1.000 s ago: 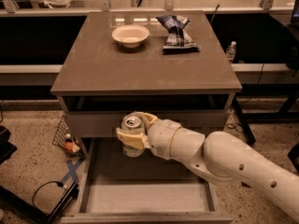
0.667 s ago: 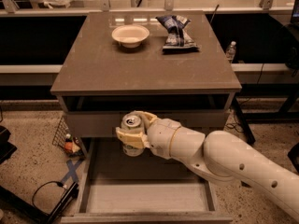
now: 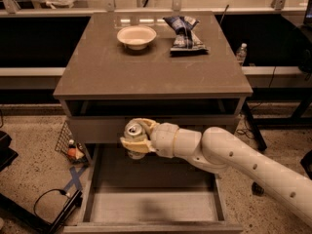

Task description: Place 7up can into middle drawer

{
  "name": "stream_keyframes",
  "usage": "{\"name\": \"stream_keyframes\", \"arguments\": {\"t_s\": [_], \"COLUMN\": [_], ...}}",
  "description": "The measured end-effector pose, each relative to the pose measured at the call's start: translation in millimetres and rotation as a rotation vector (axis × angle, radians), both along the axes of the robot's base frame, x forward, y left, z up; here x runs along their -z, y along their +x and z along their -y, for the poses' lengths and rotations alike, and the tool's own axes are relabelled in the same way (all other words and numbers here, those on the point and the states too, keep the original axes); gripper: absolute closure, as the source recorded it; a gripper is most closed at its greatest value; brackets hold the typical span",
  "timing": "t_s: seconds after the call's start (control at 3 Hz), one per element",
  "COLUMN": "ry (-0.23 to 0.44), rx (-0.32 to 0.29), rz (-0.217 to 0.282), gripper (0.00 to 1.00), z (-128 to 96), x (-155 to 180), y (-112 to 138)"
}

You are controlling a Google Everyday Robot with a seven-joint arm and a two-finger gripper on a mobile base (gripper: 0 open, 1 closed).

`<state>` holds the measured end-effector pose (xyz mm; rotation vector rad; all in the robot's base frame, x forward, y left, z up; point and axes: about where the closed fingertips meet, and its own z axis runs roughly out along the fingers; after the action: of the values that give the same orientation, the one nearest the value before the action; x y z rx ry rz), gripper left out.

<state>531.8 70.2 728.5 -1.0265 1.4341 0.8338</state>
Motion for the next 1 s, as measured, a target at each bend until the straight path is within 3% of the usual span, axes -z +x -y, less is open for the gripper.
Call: {"name": "stream_keyframes", "arguments": {"t_s": [0.33, 0.67, 1.0], "ry": [0.044, 0.083, 0.083], "rx": [-0.109, -0.186, -0.187], "rz": [0.017, -0.036, -0.037], "gripper": [1.00, 1.00, 1.00], "z": [4, 39, 38], "x": [57, 149, 149], "y": [13, -21, -21]}}
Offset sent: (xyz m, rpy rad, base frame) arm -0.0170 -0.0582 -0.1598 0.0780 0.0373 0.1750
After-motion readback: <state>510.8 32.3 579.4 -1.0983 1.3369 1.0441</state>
